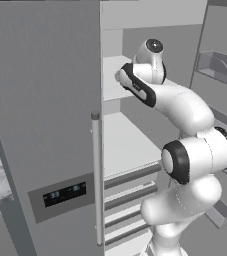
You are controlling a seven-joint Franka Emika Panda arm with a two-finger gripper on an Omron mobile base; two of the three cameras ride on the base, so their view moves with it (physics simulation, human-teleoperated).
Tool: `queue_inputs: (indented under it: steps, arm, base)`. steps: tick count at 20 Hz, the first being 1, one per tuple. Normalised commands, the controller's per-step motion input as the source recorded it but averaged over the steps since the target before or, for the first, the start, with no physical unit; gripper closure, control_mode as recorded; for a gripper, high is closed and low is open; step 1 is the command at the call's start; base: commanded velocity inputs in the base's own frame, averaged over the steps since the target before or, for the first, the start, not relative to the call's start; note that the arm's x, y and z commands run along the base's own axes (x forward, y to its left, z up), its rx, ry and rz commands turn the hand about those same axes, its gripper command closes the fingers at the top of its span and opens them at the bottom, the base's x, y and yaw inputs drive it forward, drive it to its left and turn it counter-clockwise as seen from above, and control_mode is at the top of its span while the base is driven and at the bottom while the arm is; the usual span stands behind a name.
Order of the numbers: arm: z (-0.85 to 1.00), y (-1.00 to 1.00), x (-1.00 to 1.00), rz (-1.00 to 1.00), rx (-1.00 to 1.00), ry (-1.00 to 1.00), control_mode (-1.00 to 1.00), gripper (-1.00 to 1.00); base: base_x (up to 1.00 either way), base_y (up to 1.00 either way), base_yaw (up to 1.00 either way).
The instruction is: Place one tomato and one chicken drumstick in each tupperware on the nearby counter, to pack two identical lunches.
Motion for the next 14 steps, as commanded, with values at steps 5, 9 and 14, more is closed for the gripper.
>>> queue_inputs:
  steps: [5,9,14]
  arm:
    - [-0.11,0.00,0.00,-0.07,0.00,0.00,-1.00,-1.00]
    - [0.00,0.00,0.12,-0.06,0.00,0.00,-1.00,-1.00]
    - [-0.18,0.00,0.39,-0.01,0.01,0.05,-1.00,-1.00]
  base:
    - [0.00,0.00,0.00]
    - [0.00,0.00,0.00]
    - [0.00,0.00,0.00]
